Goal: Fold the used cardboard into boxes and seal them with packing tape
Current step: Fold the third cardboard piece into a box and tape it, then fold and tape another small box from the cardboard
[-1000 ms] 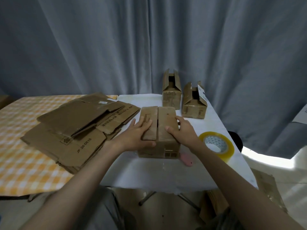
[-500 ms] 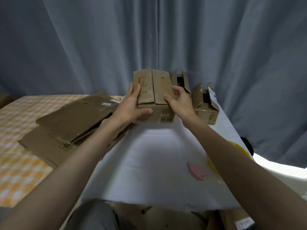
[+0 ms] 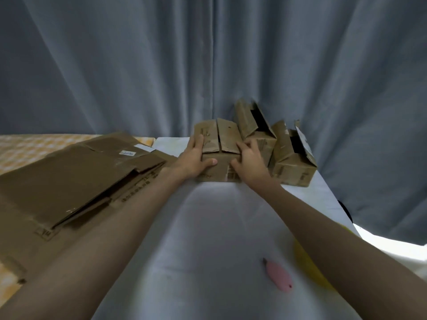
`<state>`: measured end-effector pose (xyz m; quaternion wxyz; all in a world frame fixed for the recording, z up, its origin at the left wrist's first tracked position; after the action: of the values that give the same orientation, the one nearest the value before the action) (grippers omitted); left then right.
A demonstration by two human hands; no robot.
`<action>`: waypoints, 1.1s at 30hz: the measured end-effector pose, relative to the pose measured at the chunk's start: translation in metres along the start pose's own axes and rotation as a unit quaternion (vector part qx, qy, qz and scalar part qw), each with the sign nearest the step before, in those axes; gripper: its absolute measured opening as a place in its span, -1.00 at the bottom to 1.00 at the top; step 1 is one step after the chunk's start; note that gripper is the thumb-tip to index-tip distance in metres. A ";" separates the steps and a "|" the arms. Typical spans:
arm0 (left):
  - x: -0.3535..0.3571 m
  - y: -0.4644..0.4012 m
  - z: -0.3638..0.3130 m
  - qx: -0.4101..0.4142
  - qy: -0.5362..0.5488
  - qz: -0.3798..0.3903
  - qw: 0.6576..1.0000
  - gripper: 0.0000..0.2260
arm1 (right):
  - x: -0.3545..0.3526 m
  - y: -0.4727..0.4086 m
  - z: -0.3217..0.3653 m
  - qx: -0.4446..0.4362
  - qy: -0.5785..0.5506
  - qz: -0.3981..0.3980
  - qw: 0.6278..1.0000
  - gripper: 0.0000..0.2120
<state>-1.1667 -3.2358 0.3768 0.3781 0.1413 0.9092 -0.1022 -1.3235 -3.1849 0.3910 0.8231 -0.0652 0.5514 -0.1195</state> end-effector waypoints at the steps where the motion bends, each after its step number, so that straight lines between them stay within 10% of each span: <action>1: 0.005 -0.003 0.001 -0.006 -0.009 0.003 1.000 -0.16 | -0.001 -0.001 -0.001 -0.003 0.021 -0.012 1.000 -0.50; 23: -0.058 0.067 -0.017 0.031 -0.183 -0.014 0.983 -0.38 | -0.031 0.038 0.083 -0.068 0.156 -0.024 0.985 -0.50; 33: -0.195 0.180 0.133 -0.183 -0.183 -0.041 0.965 -0.24 | 0.061 0.063 0.226 -0.152 0.113 0.093 0.977 -0.53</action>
<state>-0.8871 -3.1403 0.4098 0.5533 0.0114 0.8325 0.0261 -1.0849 -3.1458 0.4083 0.7432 -0.1238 0.6565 0.0363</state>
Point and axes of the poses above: each hand's wrist, its own y-axis away from the middle knuckle, its own x-axis out of the palm, z = x × y, the point moved 10 cm from there along -y, towards the middle knuckle, and after that the axes turned 12 degrees about y, right-handed, at the moved point
